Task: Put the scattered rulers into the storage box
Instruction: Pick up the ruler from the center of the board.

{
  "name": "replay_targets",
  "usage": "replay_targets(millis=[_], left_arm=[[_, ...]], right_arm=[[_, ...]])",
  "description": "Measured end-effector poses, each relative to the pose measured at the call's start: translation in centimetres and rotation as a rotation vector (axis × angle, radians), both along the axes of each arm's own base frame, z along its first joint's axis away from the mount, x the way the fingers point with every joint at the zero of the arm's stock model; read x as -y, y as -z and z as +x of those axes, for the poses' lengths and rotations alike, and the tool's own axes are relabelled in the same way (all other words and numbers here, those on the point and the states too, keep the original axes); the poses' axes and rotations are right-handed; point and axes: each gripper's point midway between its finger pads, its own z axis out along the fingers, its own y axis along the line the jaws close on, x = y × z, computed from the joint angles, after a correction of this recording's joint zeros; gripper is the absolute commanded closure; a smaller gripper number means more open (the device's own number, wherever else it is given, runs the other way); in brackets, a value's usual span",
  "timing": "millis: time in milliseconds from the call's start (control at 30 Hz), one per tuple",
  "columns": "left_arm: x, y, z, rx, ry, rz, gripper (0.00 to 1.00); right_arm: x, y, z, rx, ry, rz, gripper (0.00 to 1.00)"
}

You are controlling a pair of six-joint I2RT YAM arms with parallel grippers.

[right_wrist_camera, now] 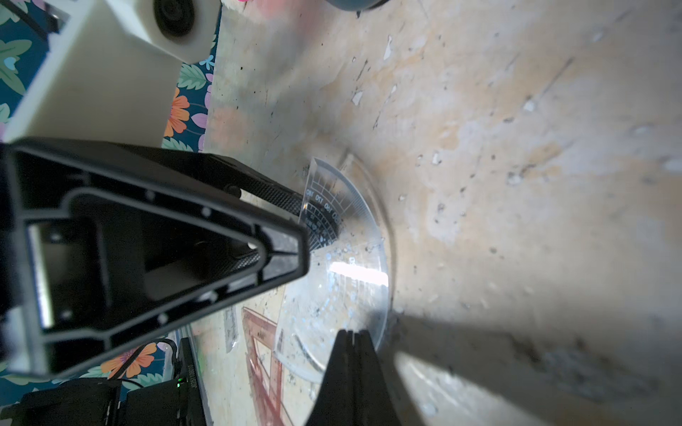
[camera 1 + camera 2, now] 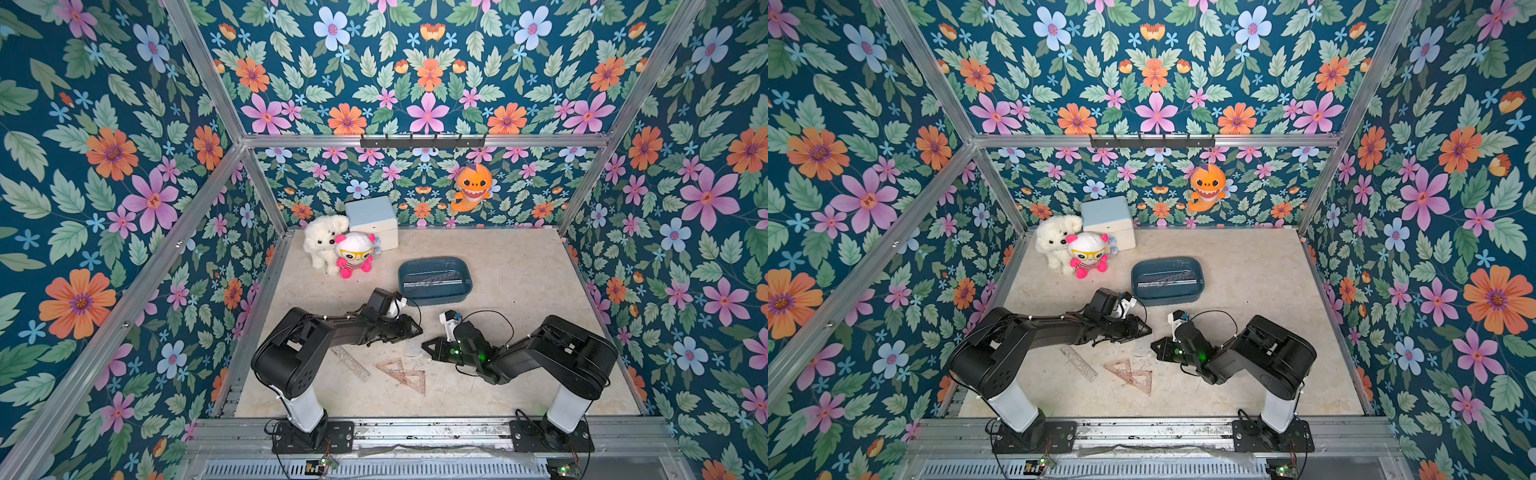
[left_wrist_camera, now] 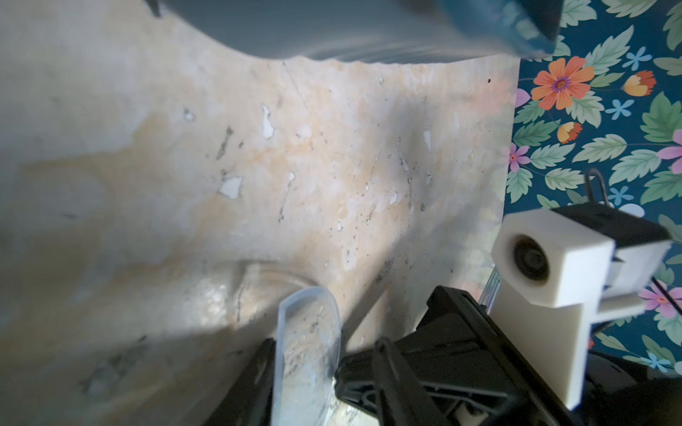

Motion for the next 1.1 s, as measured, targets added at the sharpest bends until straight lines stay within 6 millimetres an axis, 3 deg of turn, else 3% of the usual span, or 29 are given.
replay_targets(millis=[133, 233, 367, 500, 633, 800, 967, 1100], left_arm=[[-0.5, 0.5, 0.1, -0.006, -0.023, 0.032, 0.86], [0.1, -0.4, 0.0, -0.011, -0.003, 0.004, 1.0], [0.2, -1.2, 0.1, -0.014, 0.016, 0.019, 1.0], [-0.4, -2.4, 0.5, -0.016, 0.024, 0.047, 1.0], [0.8, -6.3, 1.9, 0.046, 0.066, -0.046, 1.0], [2.6, -10.4, 2.2, 0.078, 0.149, -0.198, 1.0], [3.8, -13.2, 2.1, 0.106, 0.216, -0.298, 1.0], [4.0, -13.9, 2.0, 0.115, 0.237, -0.336, 1.0]], right_arm=[[0.2, 0.0, -0.1, -0.011, 0.004, -0.007, 1.0], [0.5, -0.4, -0.4, -0.021, 0.002, -0.026, 1.0], [1.1, -2.1, -0.1, -0.028, 0.002, -0.053, 1.0], [2.2, -4.8, 1.9, -0.022, 0.017, 0.009, 0.9], [3.7, -6.3, 3.4, -0.059, 0.016, 0.102, 0.68], [3.0, -9.2, 3.9, -0.068, -0.082, 0.261, 0.53], [1.4, -11.7, 3.7, -0.037, -0.194, 0.361, 0.55], [1.1, -12.3, 3.7, -0.049, -0.232, 0.423, 0.74]])
